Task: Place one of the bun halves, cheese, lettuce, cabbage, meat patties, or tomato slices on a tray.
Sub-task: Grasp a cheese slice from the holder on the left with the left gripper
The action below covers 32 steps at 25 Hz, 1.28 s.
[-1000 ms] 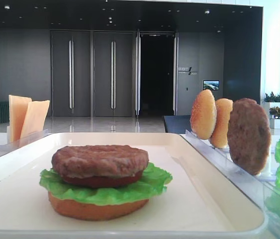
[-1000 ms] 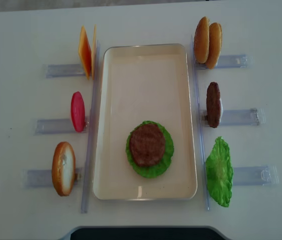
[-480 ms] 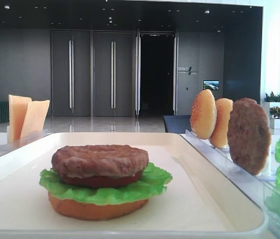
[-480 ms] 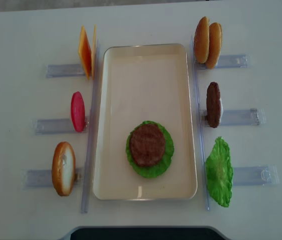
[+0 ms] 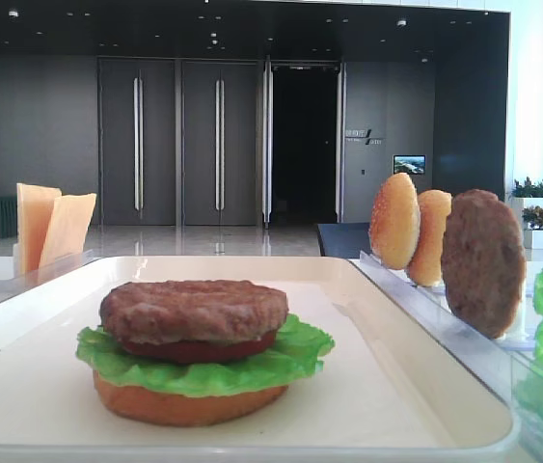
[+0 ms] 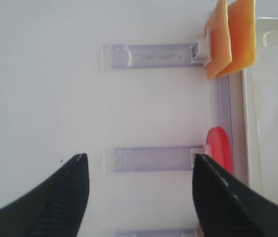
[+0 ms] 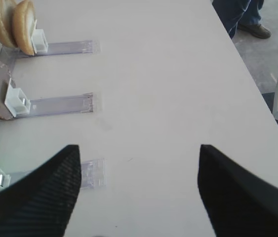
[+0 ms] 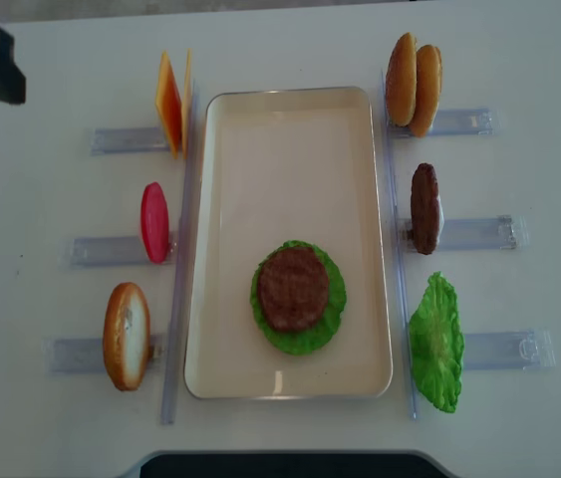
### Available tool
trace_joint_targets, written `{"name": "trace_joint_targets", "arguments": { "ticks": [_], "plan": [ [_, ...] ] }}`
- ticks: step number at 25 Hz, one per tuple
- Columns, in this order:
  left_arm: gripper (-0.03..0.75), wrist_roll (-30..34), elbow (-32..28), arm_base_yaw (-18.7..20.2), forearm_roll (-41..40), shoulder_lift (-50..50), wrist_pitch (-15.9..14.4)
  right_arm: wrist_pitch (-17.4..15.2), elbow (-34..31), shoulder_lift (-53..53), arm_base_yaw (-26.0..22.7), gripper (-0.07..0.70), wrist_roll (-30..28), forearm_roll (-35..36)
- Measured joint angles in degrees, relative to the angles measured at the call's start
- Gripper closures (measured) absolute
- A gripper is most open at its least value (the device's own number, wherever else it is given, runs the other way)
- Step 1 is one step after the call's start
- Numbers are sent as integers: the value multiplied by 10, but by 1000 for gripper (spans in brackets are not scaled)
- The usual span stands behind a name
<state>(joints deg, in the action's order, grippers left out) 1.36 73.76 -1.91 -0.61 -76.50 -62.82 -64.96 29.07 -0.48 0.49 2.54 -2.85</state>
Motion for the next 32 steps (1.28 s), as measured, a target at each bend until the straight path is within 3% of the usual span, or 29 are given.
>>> {"name": "trace_joint_targets", "arguments": {
  "ticks": [10, 19, 27, 32],
  "plan": [
    [213, -14, 187, 0, 0, -192, -13, 0, 0, 0, 0, 153, 0, 0],
    [213, -64, 335, 0, 0, -334, -74, 0, 0, 0, 0, 153, 0, 0],
    [213, -96, 357, 5, -1, -370, -80, 0, 0, 0, 0, 153, 0, 0],
    [213, -107, 363, 56, -37, -370, -81, 0, 0, 0, 0, 153, 0, 0]
  ]
}}
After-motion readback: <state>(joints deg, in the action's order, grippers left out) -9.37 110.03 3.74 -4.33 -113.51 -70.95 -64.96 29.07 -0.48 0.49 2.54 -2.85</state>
